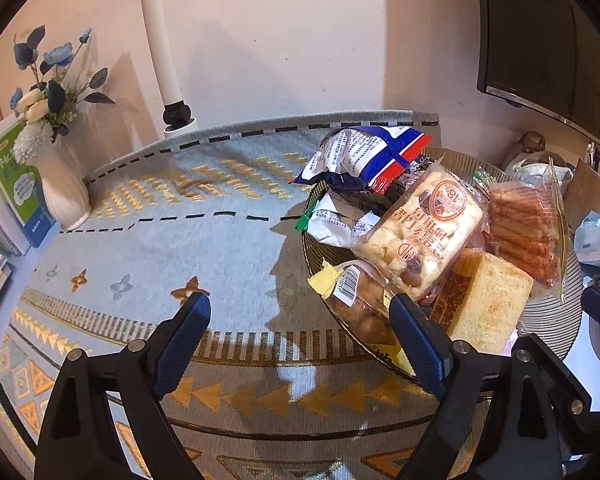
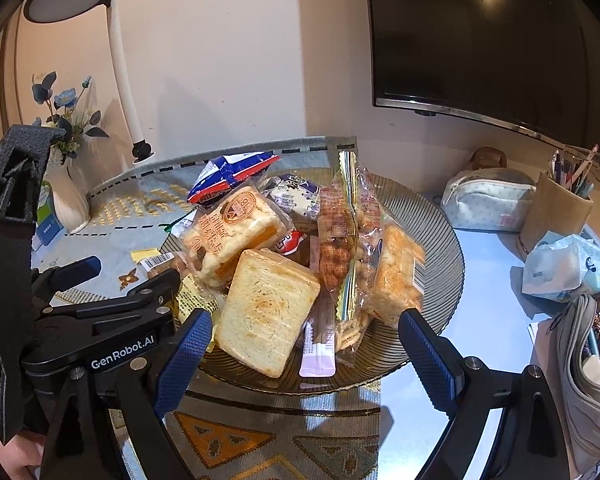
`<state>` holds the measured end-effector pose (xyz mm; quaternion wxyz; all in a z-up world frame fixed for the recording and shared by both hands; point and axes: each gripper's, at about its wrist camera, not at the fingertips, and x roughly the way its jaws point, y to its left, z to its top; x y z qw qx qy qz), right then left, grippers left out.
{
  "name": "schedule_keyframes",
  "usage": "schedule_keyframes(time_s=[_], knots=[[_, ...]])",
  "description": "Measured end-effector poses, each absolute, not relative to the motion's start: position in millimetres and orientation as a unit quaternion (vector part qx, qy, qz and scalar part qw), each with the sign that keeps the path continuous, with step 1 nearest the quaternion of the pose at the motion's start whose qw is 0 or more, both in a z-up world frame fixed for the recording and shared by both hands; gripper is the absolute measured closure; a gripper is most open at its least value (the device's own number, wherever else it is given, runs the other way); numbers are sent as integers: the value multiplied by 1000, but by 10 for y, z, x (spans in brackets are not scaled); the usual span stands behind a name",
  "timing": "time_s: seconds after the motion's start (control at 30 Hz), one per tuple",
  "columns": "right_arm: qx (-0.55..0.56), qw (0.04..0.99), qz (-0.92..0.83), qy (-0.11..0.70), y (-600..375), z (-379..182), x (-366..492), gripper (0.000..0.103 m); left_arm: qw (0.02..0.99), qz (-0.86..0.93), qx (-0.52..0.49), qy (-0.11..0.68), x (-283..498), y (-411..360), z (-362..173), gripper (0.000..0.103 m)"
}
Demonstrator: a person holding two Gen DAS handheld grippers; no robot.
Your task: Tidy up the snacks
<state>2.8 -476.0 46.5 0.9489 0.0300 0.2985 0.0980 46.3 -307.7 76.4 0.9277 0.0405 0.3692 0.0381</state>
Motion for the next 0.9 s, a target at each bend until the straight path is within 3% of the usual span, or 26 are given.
schedule_keyframes(time_s=[0.9], knots=[[31,945,92,311,-4768,398,56,10,927,38,43,372,478,-3090,734,12]])
